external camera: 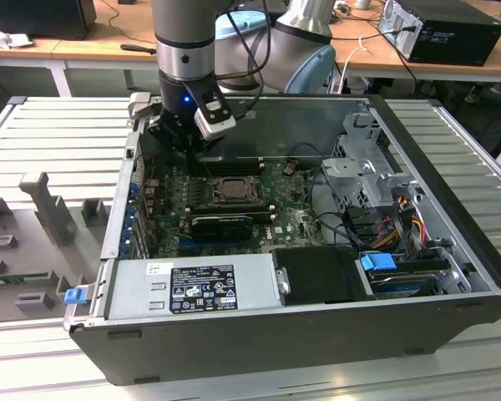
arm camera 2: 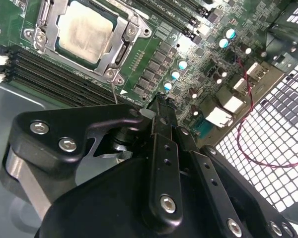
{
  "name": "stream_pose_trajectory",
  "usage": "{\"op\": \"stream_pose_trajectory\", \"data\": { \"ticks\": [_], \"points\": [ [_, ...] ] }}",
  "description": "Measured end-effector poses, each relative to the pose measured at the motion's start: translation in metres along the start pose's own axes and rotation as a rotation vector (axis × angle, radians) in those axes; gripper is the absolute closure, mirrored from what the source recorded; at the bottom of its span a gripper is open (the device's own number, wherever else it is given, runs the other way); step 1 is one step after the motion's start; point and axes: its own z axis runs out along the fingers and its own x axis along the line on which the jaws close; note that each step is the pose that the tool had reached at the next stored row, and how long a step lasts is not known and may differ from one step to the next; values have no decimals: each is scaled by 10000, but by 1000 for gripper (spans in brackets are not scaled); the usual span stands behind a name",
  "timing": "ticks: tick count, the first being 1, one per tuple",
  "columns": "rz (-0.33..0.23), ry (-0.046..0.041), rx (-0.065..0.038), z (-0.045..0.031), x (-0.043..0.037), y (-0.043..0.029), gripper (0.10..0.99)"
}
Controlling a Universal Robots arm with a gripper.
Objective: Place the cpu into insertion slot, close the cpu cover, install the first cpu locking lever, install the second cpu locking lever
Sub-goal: 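Install the first cpu locking lever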
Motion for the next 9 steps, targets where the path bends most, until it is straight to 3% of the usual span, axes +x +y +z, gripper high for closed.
{"op": "stream_pose_trajectory", "data": {
  "ticks": [9],
  "points": [
    [-9,1,-17,19,15,143,980]
  ]
}}
